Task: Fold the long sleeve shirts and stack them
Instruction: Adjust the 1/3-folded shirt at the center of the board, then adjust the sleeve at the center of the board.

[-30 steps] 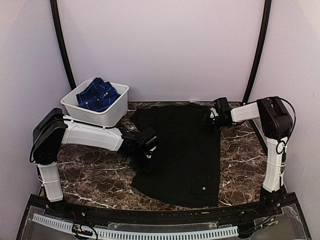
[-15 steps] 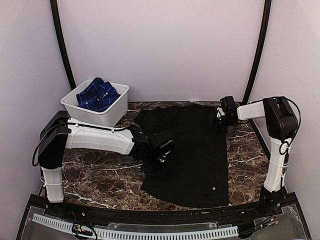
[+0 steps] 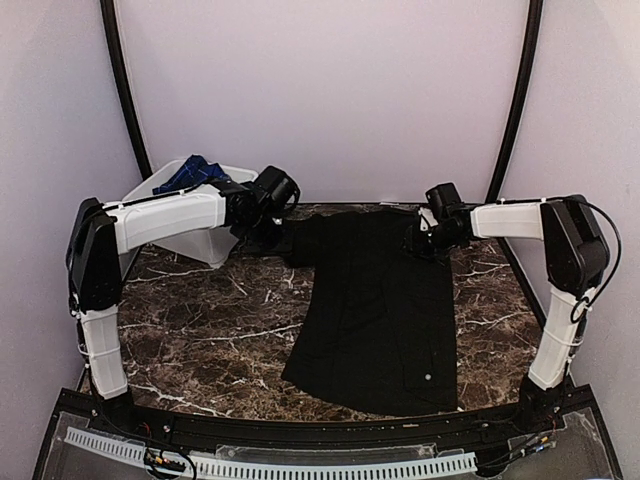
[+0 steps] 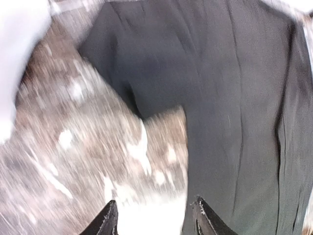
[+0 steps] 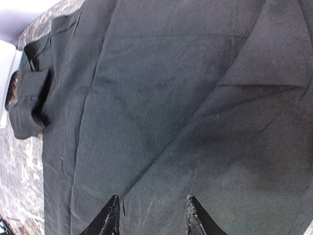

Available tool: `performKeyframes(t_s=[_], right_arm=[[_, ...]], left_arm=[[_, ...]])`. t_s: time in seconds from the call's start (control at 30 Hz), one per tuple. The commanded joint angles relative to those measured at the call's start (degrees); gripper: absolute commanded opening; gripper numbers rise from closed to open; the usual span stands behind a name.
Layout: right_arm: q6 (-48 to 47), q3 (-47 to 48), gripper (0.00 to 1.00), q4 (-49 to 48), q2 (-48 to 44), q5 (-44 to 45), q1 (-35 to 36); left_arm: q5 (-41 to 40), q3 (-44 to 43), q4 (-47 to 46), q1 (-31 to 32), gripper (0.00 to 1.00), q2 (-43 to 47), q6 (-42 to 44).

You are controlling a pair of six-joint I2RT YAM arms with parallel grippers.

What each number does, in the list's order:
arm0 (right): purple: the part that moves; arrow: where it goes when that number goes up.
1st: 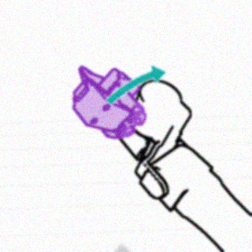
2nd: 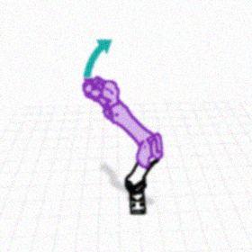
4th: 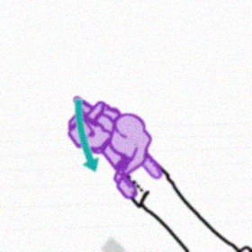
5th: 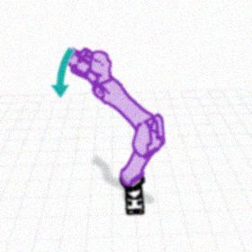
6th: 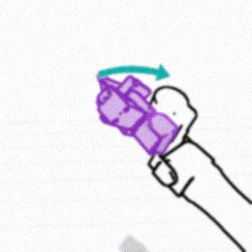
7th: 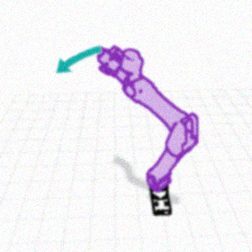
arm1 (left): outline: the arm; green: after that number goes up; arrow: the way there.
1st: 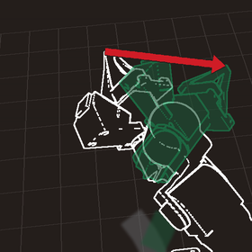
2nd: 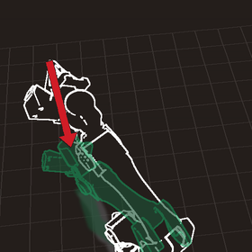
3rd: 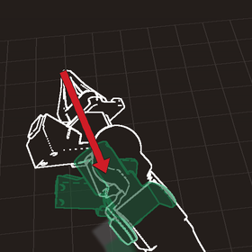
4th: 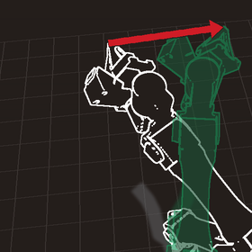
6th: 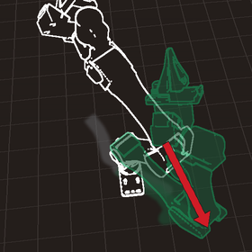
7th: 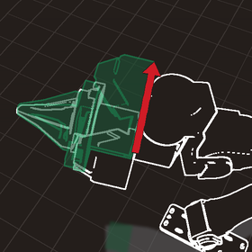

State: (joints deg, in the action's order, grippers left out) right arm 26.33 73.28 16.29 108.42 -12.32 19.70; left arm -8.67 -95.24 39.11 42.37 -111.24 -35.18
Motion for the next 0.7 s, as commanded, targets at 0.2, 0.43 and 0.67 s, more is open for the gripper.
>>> performKeyframes(t_s=[0.2,0.43,0.67], right_arm=[[-0.31,2.05,0.44,3.32,-4.07,2.6,2.85],[-0.3,1.59,0.44,4.27,-6.04,3.49,4.17],[0.12,0.51,0.44,4.23,-7.08,4.04,5.09]], left_arm=[[-3.78,-20.61,-3.39,-7.34,0.55,-16.83,7.82],[-0.92,-27.47,-3.82,-9.54,0.59,-23.71,7.91],[-1.22,-31.48,-2.94,-10.04,0.6,-29.21,5.42]])
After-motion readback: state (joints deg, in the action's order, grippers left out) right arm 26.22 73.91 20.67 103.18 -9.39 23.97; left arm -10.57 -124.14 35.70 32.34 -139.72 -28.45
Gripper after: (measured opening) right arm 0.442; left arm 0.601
